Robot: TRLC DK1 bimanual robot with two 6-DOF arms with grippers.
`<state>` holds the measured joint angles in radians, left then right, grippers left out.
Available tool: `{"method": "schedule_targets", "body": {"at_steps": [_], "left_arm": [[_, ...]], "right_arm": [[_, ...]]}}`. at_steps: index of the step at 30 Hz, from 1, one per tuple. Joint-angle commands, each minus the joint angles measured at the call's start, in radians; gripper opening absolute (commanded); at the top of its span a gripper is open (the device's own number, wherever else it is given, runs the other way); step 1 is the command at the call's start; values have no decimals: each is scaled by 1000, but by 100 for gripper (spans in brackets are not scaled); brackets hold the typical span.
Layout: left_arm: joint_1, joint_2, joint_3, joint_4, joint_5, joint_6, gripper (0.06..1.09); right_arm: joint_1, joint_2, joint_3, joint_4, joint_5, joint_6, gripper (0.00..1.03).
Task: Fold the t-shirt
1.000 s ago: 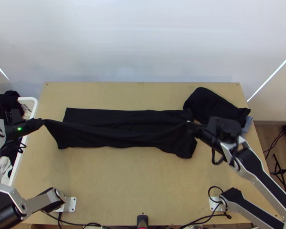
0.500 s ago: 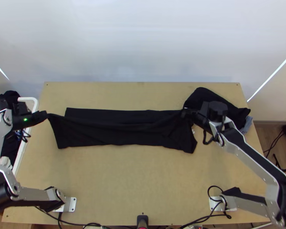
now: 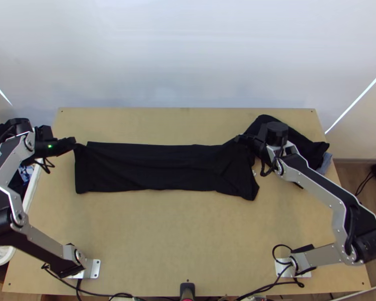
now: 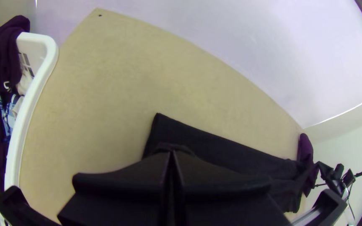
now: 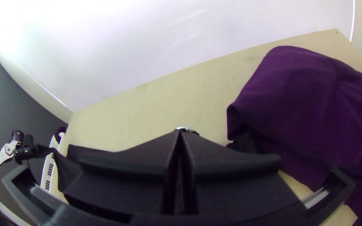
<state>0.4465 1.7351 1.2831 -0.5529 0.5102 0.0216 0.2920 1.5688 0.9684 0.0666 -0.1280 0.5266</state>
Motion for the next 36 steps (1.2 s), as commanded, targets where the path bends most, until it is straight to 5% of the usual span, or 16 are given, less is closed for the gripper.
{"method": "schedule_targets", "body": {"at_steps": [1,16,18,23,26,36], "left_arm": [[-12,107,61,31,-27,-12,9],[-14,181,96,48,-48,-20,11],[-14,181,99,47,-48,-25,29],[-11,196,145,-7,-48,3,105],[17,170,151,19,-48,-5,104],[198,92,32,-5,143,163,104]], "right_arm": [[-16,71,39,12,1,-5,3],[-13,102,47,18,2,-7,3],[-14,88,36,18,2,-7,13],[-7,-18,-27,-17,4,-10,51],[-4,-121,-62,-93,4,-22,89],[-44,-437,-83,-317,2,-14,91]]}}
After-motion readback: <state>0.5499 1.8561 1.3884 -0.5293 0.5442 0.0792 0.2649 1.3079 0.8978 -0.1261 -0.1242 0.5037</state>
